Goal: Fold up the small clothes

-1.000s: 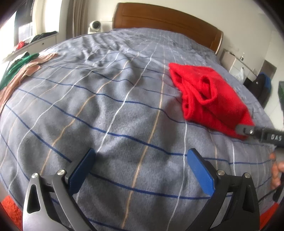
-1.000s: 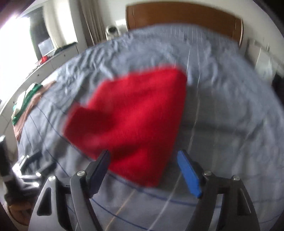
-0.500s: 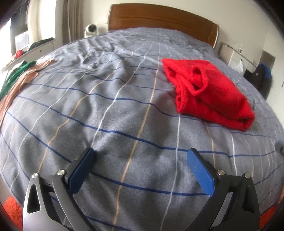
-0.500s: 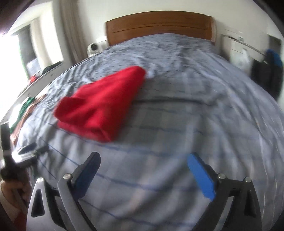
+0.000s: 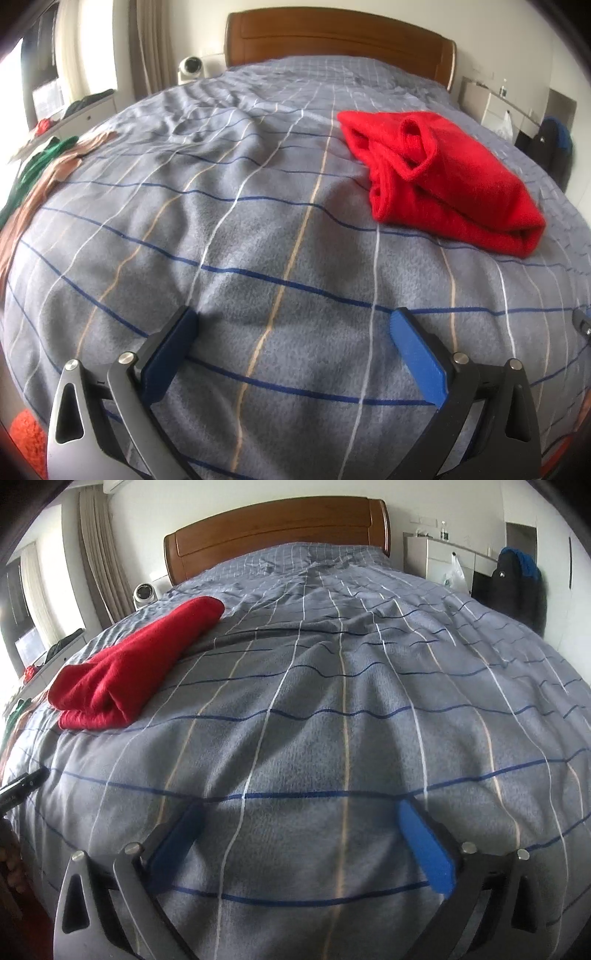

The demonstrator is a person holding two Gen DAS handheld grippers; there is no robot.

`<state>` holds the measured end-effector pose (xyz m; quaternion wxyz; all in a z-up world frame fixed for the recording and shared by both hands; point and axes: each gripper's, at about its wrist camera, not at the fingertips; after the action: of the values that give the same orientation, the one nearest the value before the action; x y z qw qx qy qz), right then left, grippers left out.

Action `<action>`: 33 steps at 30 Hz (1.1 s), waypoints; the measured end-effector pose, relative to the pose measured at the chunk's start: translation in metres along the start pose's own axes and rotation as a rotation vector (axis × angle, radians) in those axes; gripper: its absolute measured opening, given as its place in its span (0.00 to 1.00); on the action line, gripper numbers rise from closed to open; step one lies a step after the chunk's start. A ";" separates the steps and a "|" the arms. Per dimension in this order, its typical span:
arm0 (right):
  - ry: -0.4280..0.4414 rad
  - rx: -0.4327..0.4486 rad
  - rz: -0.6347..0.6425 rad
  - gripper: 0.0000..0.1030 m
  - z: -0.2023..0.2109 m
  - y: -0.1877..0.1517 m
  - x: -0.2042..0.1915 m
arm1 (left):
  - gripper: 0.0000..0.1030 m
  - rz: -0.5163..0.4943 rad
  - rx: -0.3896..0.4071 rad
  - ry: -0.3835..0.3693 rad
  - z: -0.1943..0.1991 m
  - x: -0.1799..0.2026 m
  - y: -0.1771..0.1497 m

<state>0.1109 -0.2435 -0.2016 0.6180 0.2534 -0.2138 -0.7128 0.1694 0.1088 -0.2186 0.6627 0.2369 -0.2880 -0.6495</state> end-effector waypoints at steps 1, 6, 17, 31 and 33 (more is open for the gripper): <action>0.000 0.002 0.000 1.00 -0.001 -0.001 0.000 | 1.00 0.001 -0.001 -0.001 0.000 0.000 0.000; -0.008 0.011 0.008 1.00 -0.001 -0.003 -0.001 | 1.00 0.002 -0.001 -0.002 0.000 0.000 0.000; -0.021 0.028 0.019 1.00 0.000 -0.006 -0.003 | 1.00 -0.002 -0.002 0.003 -0.001 0.001 -0.001; -0.024 0.038 0.024 1.00 0.001 -0.008 -0.003 | 1.00 -0.003 -0.002 0.002 -0.001 0.001 0.000; -0.024 0.038 0.024 1.00 0.001 -0.008 -0.003 | 1.00 -0.003 -0.002 0.002 -0.001 0.001 -0.001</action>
<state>0.1048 -0.2394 -0.2055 0.6190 0.2539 -0.2378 -0.7042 0.1694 0.1076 -0.2193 0.6622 0.2371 -0.2862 -0.6507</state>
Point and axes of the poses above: each gripper's, at about its wrist camera, not at the fingertips, and z roughly against the way its jaws point, x to its right, y to its top, and after that the axes turned 3 degrees about -y, right-handed
